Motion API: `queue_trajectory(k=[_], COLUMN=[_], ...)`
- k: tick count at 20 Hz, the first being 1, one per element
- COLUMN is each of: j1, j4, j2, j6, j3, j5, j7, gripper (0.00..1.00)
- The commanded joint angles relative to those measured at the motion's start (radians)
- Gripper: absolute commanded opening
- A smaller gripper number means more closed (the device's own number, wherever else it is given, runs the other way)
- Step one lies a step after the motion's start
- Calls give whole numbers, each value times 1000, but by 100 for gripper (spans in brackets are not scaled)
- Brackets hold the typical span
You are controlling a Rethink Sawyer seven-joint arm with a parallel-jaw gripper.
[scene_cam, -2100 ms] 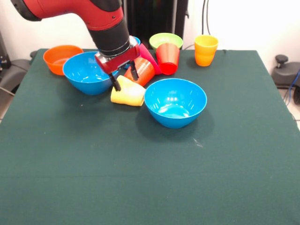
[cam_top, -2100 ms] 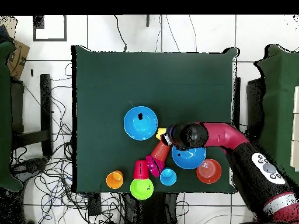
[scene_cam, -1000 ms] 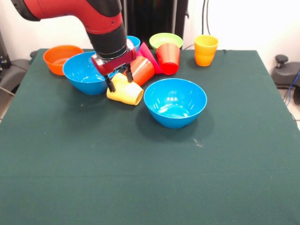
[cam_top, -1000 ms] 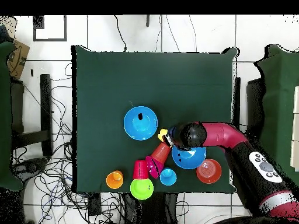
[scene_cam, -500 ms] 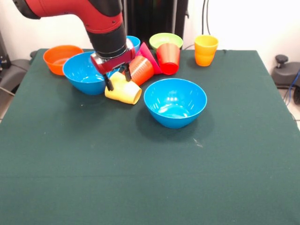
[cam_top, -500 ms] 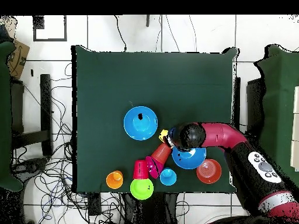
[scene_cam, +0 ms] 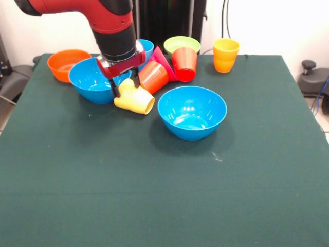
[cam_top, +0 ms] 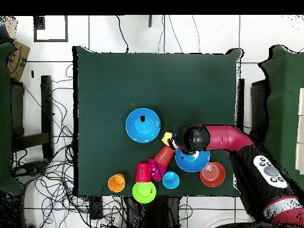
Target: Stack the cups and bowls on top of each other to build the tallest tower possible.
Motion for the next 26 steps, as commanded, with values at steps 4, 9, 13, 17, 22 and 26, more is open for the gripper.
queue_trajectory(k=[4,9,13,17,22,26], j1=[35,42,49,41,22,-13], j4=[-70,-80,-92,-103,-121,-113], j2=[-26,-43,-52,-62,-61,-78], j6=[85,114,134,156,156,155], j3=[-50,-54,-56,-56,-41,3], j5=[-76,-74,-76,-80,-99,-119], j7=[-50,-62,-71,-102,-161,-272], gripper=[100,100,100,100,100,100])
